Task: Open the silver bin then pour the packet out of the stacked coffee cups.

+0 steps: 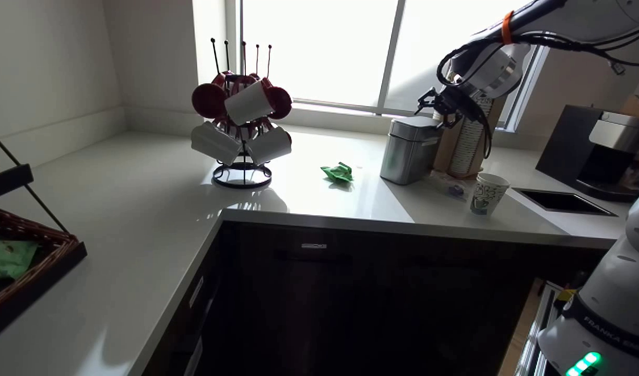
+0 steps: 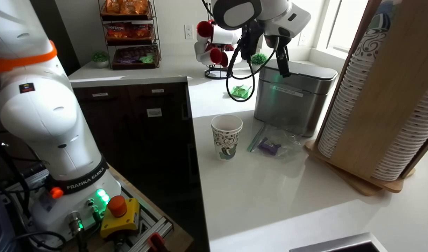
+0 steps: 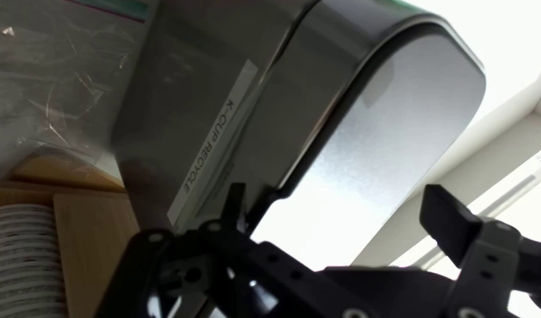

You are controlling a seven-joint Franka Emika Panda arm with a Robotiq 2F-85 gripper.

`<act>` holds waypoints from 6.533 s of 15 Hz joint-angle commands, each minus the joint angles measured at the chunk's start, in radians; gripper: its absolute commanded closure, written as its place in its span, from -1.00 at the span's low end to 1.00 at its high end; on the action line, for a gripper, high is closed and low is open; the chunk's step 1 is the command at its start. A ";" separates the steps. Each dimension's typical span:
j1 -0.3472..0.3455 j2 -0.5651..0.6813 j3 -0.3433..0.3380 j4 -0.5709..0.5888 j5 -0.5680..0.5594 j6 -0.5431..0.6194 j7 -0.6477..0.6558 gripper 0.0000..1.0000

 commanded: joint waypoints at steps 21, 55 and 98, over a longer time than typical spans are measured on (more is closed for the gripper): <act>0.005 -0.015 -0.001 0.017 0.127 0.033 -0.144 -1.00; 0.045 0.179 0.047 0.311 0.143 0.175 -0.111 -1.00; -0.029 -0.169 -0.039 0.078 -0.450 -0.627 -0.241 -1.00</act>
